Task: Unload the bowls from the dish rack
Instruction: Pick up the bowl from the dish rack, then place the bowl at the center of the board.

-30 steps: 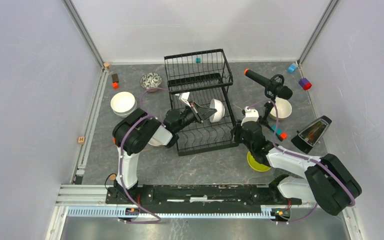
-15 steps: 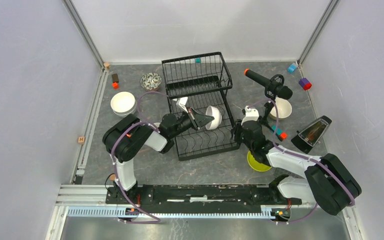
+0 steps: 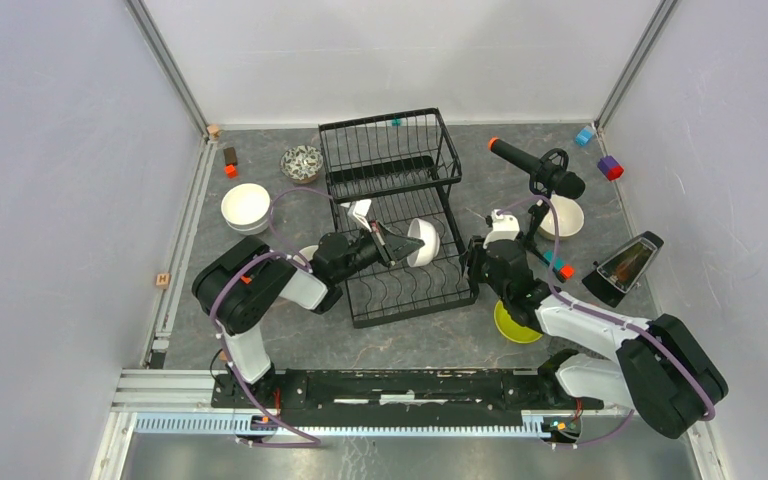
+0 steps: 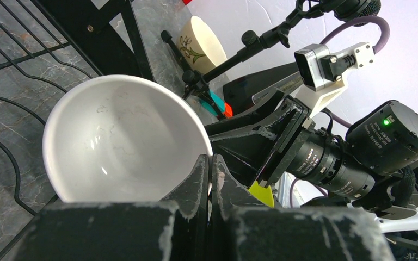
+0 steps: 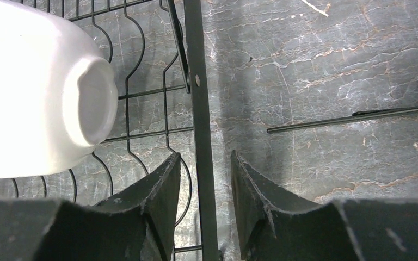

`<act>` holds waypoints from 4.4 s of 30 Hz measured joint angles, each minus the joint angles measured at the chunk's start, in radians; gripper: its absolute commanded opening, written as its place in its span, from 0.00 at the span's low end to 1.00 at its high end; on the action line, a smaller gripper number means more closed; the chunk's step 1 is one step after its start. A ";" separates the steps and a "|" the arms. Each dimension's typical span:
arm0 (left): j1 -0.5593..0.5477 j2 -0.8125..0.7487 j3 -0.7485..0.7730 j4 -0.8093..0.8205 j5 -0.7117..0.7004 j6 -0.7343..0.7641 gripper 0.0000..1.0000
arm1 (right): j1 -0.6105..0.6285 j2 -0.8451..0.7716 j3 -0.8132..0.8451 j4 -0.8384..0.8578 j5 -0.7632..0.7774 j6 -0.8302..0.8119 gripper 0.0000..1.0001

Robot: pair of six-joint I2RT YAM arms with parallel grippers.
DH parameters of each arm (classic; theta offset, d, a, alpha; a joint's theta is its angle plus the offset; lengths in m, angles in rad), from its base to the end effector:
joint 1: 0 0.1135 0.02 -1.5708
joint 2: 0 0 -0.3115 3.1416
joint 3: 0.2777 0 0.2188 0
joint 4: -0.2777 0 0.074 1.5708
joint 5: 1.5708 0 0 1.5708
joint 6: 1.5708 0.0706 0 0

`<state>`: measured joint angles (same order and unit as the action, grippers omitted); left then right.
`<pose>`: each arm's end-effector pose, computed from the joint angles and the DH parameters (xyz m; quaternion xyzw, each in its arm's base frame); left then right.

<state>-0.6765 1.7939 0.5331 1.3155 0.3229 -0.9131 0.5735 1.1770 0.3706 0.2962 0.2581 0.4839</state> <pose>0.2597 -0.2372 0.2429 0.0358 0.6876 -0.5890 0.4231 0.1892 0.1007 0.2213 0.0267 0.8575 0.1571 0.4891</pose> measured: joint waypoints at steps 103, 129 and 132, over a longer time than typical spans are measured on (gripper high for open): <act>-0.972 -0.773 0.301 -1.705 -0.790 0.560 0.02 | -0.010 -0.576 0.373 -0.848 -0.537 -0.176 0.88; -1.113 -0.480 0.281 -1.657 -0.963 0.800 0.02 | 0.319 -0.323 0.304 -0.821 -0.485 -0.177 0.73; -1.115 -0.473 0.280 -1.643 -0.953 0.800 0.02 | 0.347 -0.302 0.304 -0.802 -0.451 -0.167 0.71</act>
<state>-1.7920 1.3212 0.8131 -0.3271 -0.6300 -0.1131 0.9203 0.8753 0.6746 -0.5060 -0.1925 0.3172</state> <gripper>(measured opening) 0.042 0.733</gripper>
